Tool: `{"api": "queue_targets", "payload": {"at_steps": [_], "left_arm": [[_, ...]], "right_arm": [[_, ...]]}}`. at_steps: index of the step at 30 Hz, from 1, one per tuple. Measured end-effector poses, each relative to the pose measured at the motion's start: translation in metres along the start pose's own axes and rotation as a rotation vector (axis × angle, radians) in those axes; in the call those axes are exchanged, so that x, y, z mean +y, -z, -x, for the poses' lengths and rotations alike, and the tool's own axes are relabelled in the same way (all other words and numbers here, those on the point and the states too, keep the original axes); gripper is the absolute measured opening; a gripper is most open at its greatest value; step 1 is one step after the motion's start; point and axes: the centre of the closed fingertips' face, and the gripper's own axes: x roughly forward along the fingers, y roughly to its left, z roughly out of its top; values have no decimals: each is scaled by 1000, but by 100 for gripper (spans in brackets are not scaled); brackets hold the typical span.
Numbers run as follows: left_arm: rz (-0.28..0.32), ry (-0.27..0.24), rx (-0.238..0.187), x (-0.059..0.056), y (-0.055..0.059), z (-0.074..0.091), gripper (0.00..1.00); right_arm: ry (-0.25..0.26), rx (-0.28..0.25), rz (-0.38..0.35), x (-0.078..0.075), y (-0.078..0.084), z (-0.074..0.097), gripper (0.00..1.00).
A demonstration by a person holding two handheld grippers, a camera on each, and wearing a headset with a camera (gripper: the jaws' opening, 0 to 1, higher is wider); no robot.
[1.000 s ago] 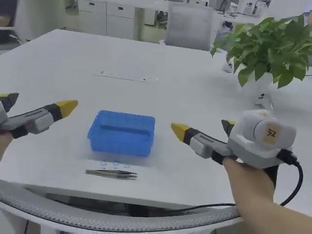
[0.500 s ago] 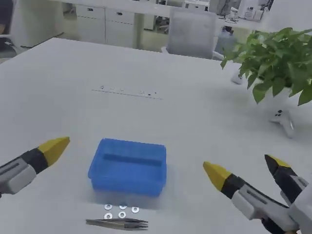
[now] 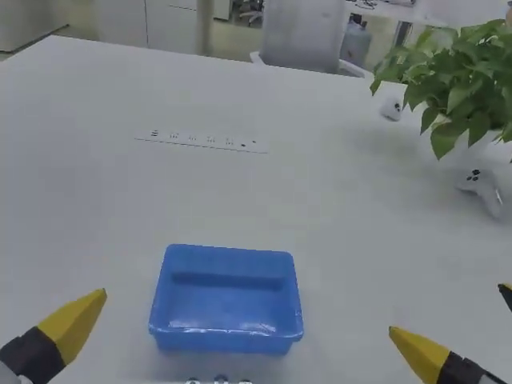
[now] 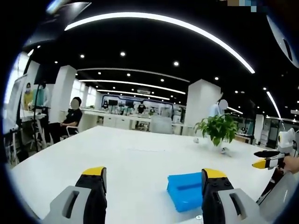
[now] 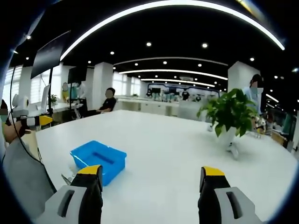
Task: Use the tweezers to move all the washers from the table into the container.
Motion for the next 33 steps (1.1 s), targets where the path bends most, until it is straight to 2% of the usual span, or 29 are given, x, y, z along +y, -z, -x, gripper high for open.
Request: {"api": "queue_targets", "payload": {"at_steps": [5,9,11,13,15,17,18,19,21,22,23,25,26,28,29,30,32,33], "left_arm": [[-1,11,45,0,8,-2,82],[-38,-10,89,5,15,0,79],[-36,-17,106,7,18,2,76],[-29,8,127,5,22,1,74],[-4,64,162,-5,27,1,68],[-3,171,212,-22,34,1,53],[22,248,246,-35,38,1,48],[53,282,277,-41,42,2,44],[86,384,328,-57,46,3,38],[62,408,366,-60,51,3,37],[11,454,392,-65,54,2,34],[-49,527,462,-74,62,0,32],[-80,578,493,-80,67,0,30],[-173,641,556,-88,79,-2,28],[-223,705,624,-94,90,3,26],[-264,727,638,-97,96,2,25],[-332,802,712,-105,113,8,23],[-352,822,739,-108,120,9,22]], "right_arm": [[-11,39,-4,2,7,-1,81],[-27,68,-10,4,13,-2,77],[-48,89,-22,6,17,-2,72],[-68,100,-17,9,19,-2,69],[-62,131,20,7,25,-1,67],[-61,159,35,8,29,-1,65],[-71,168,35,9,31,0,62],[-78,173,34,10,32,0,60],[-94,183,39,13,33,1,55],[-103,190,40,14,35,2,53],[-113,203,46,16,37,2,50],[-127,245,66,17,45,3,43],[-131,246,65,17,46,3,39],[-137,250,65,17,47,4,34],[-145,250,62,17,48,4,33],[-147,253,61,18,48,4,33],[-149,260,66,18,50,5,31],[-150,264,67,17,51,5,31]]}}
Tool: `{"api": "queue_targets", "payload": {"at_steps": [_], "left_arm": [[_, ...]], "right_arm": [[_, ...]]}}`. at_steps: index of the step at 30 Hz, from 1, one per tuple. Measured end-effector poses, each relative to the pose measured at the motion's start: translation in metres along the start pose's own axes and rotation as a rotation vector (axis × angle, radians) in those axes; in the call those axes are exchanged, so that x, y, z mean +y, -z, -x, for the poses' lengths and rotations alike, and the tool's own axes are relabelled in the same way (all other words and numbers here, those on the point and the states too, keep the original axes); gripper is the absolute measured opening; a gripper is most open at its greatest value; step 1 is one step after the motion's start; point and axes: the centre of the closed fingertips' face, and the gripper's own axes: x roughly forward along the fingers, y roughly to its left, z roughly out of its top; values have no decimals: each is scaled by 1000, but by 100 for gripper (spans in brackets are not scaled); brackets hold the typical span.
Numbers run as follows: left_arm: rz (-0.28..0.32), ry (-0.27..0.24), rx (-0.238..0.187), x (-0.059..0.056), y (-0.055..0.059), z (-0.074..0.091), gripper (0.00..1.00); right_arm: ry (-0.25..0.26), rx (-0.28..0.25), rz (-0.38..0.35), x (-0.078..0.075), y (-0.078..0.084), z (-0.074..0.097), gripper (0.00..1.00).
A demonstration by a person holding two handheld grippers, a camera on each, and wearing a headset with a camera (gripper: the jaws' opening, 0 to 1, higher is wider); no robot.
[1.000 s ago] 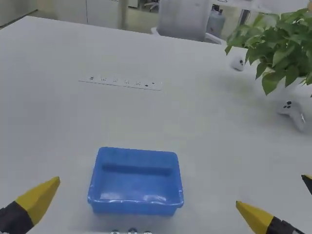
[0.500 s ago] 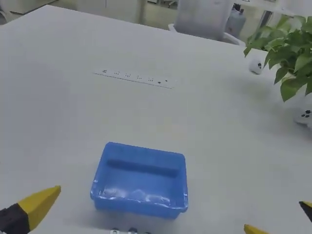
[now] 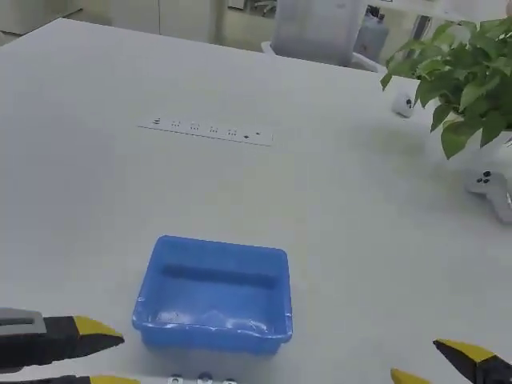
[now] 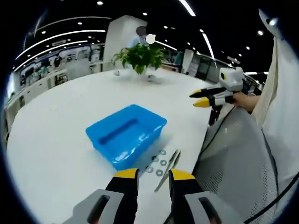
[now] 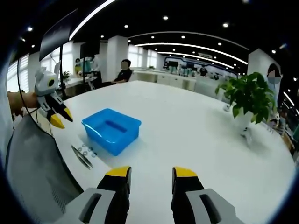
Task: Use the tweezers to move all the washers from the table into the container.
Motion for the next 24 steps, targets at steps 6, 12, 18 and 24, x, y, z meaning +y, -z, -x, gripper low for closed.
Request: {"api": "queue_targets", "payload": {"at_steps": [6,12,18,24], "left_arm": [[-145,65,171,-11,26,-23,12],[-248,49,248,-6,37,-32,5],[-390,60,337,-6,47,-38,0],[-461,58,370,-6,47,-41,0]], "right_arm": [[-15,8,11,2,1,0,23],[-47,34,35,8,5,-2,19],[-63,47,60,13,7,-3,16],[-65,43,47,12,7,-2,16]]}}
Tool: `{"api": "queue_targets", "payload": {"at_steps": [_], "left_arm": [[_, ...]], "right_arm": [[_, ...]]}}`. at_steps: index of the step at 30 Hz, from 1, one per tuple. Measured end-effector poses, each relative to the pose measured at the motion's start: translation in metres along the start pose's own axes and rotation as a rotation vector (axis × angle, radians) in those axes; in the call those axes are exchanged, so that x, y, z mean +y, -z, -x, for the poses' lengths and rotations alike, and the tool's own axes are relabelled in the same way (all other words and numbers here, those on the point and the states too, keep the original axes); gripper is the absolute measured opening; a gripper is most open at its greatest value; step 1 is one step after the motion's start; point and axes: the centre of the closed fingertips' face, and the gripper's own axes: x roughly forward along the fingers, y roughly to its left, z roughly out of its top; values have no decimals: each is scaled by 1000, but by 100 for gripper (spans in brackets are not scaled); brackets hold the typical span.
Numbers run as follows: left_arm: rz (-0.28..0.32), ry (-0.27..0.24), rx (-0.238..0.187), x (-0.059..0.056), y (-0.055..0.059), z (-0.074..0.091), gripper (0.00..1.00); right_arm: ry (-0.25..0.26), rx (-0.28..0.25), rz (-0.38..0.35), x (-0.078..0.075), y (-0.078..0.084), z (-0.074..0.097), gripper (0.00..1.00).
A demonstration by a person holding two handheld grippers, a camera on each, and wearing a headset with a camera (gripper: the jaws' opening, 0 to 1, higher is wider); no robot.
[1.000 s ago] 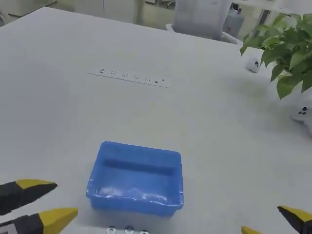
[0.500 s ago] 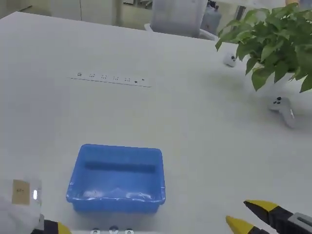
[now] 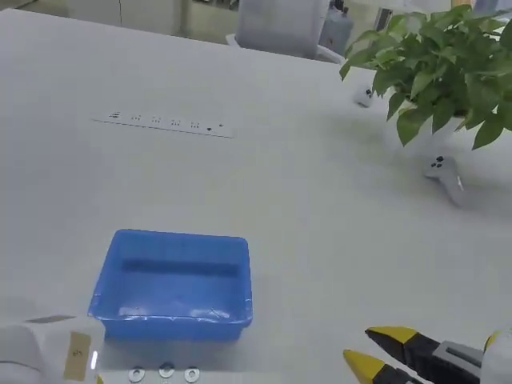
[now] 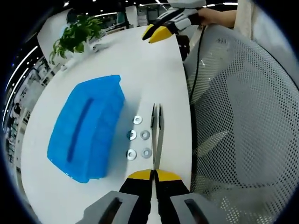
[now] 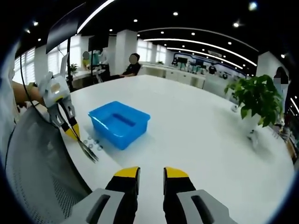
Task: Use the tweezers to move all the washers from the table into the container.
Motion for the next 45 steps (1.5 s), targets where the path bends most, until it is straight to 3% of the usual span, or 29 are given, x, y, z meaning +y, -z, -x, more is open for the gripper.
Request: {"api": "queue_targets", "payload": {"at_steps": [3,4,10,12,15,18,19,23,26,28,33,41,45], "left_arm": [[-19,7,-5,-2,-3,3,0],[-15,7,-25,-3,-8,6,0],[-64,-30,-71,-3,-30,30,0],[-59,-46,-111,-3,-41,40,0],[-55,-52,-135,-5,-49,50,0],[-52,-53,-156,-8,-56,57,0],[-50,-55,-160,-9,-58,58,0],[-49,-54,-172,-14,-63,62,0],[-51,-54,-173,-17,-64,62,0],[-57,-53,-174,-19,-64,63,0],[-63,-49,-182,-20,-66,64,0],[-86,-29,-192,-19,-69,68,0],[-93,-19,-189,-16,-68,71,0]], "right_arm": [[-13,-3,6,3,-1,0,16],[-20,-4,11,4,-1,-1,16],[-143,-2,98,32,-7,-3,4],[-186,14,148,43,-7,-4,5],[-258,47,234,63,-6,-6,5],[-289,93,426,78,-3,-7,0],[-310,102,441,84,-2,-7,0],[-432,107,426,115,-8,-13,8],[-506,108,459,136,-8,-26,11],[-521,110,478,142,-9,-34,12],[-630,137,474,166,-2,-54,16],[-671,158,498,179,5,-74,12],[-672,140,491,181,0,-80,8]]}}
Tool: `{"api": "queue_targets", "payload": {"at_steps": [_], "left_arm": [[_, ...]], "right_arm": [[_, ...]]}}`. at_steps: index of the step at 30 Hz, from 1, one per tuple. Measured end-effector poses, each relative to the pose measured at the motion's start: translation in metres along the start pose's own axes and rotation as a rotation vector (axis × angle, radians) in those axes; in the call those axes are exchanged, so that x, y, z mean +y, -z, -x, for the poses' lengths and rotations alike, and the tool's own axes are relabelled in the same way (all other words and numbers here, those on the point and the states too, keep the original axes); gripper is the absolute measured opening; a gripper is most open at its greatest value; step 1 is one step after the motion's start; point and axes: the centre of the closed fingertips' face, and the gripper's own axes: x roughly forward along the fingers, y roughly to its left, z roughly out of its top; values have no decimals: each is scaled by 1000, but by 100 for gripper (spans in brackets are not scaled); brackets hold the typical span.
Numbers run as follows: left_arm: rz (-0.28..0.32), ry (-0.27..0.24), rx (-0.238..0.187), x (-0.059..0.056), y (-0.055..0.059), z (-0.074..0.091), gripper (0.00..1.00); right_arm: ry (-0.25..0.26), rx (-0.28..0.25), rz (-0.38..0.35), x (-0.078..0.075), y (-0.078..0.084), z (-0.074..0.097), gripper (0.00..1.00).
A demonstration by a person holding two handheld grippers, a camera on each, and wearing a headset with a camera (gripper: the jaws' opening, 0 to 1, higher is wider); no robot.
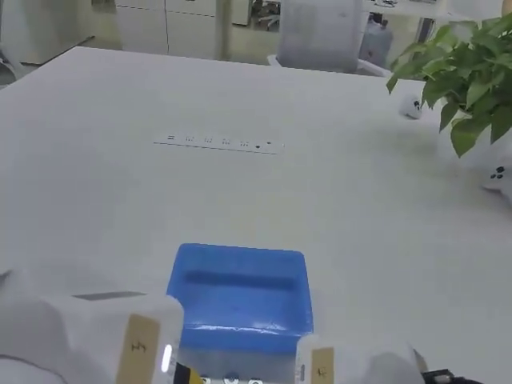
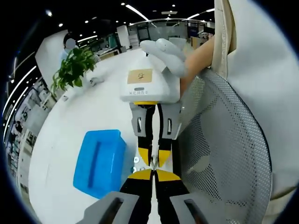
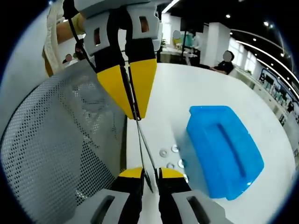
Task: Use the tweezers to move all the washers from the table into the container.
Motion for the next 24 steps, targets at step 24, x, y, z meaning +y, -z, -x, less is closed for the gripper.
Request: {"api": "queue_targets", "payload": {"at_steps": [24], "left_arm": [[-19,23,59,22,12,24,0]], "right_arm": [[-23,-144,-37,-12,-45,-32,7]]}}
